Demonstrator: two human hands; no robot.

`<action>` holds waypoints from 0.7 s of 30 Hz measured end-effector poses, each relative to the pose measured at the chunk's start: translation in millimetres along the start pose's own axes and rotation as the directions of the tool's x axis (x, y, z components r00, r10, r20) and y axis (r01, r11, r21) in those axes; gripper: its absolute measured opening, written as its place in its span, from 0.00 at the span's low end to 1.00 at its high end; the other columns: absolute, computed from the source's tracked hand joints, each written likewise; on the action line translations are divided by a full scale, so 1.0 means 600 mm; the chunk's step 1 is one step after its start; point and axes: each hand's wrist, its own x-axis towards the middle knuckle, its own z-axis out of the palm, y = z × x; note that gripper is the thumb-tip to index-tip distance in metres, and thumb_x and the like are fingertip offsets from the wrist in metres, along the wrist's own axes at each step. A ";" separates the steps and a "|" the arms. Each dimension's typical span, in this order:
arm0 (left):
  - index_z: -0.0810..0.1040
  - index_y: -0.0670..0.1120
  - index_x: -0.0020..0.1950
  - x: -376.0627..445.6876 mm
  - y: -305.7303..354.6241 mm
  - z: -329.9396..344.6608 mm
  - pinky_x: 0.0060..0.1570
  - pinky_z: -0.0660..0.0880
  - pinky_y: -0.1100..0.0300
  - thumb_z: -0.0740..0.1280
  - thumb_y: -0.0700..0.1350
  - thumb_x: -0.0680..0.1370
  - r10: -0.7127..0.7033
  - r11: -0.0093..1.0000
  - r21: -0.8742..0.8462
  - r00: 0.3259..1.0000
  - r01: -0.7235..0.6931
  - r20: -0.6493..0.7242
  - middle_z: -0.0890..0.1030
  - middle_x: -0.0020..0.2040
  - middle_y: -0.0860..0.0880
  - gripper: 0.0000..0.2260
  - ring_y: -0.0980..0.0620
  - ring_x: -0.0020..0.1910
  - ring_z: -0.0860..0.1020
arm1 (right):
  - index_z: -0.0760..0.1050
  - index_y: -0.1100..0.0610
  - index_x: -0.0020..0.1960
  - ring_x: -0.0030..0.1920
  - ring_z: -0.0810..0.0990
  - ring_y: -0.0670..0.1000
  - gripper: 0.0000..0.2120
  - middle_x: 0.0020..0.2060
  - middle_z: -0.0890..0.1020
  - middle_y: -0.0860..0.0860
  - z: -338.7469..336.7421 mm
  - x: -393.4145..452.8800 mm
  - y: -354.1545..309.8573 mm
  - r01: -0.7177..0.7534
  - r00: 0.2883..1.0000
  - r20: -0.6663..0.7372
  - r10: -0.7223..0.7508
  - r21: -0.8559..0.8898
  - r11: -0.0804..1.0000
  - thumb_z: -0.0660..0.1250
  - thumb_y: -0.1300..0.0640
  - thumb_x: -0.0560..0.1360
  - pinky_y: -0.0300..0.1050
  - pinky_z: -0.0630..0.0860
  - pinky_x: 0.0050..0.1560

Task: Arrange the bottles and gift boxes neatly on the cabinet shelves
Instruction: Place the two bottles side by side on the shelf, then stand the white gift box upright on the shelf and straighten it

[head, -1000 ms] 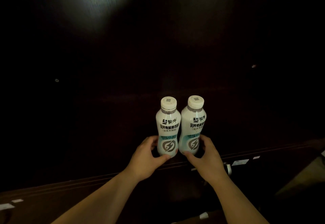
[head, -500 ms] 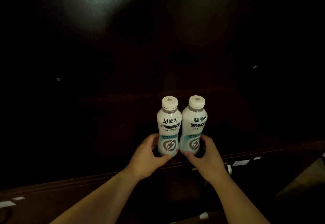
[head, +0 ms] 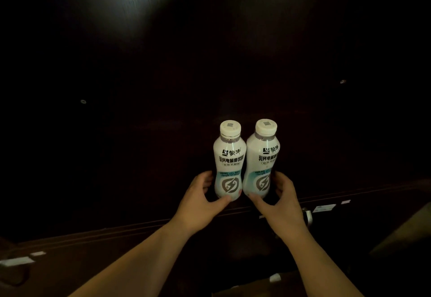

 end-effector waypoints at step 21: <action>0.67 0.56 0.76 -0.354 -0.007 -0.544 0.61 0.69 0.67 0.57 0.66 0.78 0.306 0.735 0.627 0.952 -0.257 0.031 0.75 0.65 0.62 0.28 0.62 0.64 0.72 | 0.71 0.37 0.55 0.53 0.76 0.34 0.17 0.52 0.80 0.41 0.392 -0.341 -0.348 0.158 0.969 0.184 -0.168 0.068 0.985 0.74 0.53 0.73 0.39 0.74 0.53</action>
